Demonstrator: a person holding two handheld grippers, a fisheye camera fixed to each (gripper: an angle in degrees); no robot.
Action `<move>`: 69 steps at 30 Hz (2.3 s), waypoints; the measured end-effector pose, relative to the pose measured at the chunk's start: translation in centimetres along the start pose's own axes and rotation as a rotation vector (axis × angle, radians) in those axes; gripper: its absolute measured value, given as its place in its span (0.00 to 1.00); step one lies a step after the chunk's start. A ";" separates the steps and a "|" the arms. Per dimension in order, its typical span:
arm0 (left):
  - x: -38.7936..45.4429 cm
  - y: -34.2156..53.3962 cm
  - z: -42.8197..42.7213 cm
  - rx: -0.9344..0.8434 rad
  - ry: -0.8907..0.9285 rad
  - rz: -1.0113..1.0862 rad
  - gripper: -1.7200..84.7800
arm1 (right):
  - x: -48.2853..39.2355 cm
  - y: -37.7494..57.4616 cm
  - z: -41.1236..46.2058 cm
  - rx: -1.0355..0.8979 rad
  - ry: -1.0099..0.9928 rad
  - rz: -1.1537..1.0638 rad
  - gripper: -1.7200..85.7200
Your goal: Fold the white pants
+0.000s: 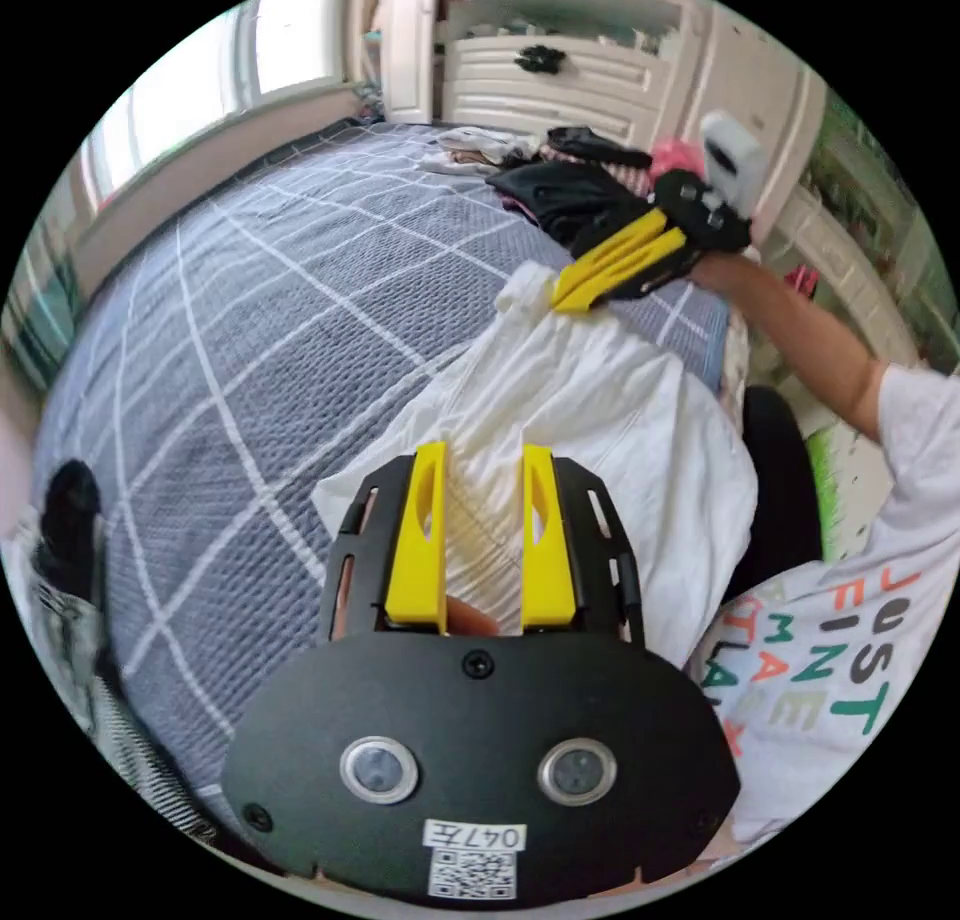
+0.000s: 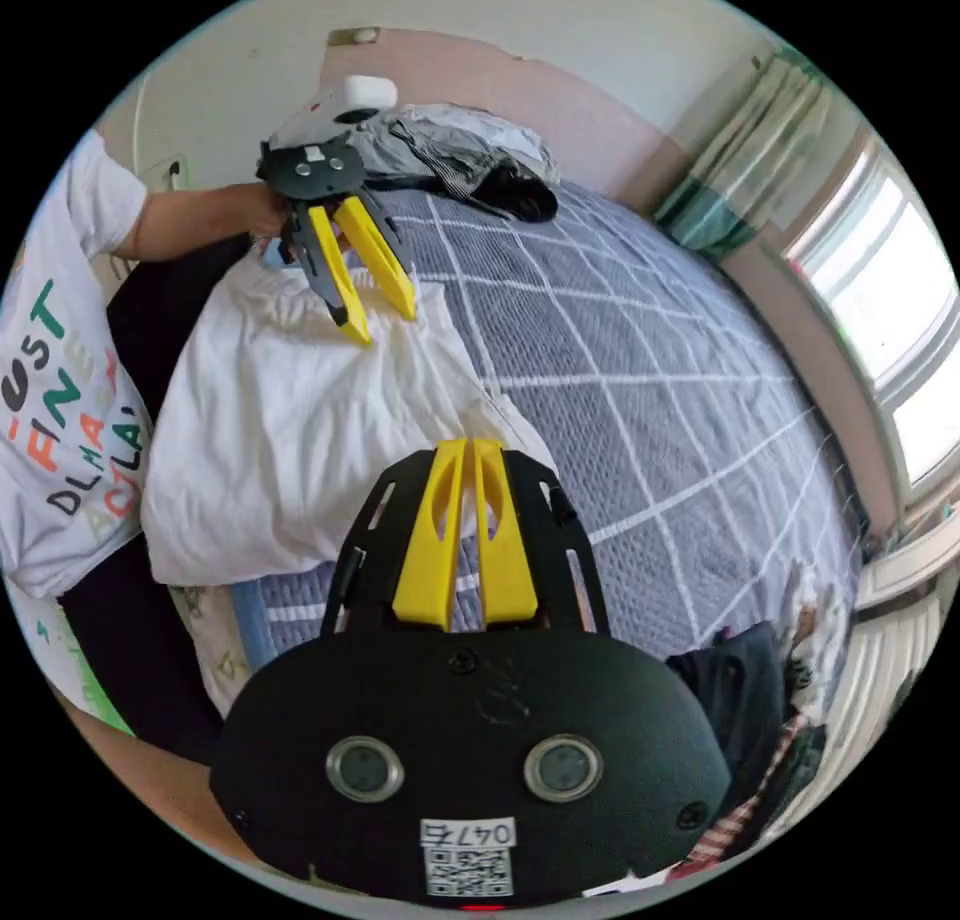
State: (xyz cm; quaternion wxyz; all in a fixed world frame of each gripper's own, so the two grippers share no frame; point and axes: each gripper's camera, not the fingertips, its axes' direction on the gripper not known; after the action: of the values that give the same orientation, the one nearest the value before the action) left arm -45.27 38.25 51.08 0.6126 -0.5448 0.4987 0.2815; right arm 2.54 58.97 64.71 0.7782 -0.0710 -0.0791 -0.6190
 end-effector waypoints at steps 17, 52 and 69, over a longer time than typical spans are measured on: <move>8.0 2.6 -3.3 -0.013 -0.016 0.059 0.12 | -13.5 8.0 -9.7 0.103 0.059 0.037 0.03; 9.6 4.5 -3.7 0.253 0.328 -0.141 0.20 | -7.9 19.1 -8.7 0.037 -0.035 0.361 0.08; 0.4 8.4 -1.7 0.063 0.109 -0.576 0.27 | -14.7 30.4 -11.1 0.102 0.027 0.724 0.15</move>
State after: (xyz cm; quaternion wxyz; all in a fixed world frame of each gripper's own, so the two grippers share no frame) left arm -53.13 38.60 47.61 0.6564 -0.6589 0.3639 0.0506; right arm 29.26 77.41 50.35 0.9504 -0.0473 -0.0692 -0.2996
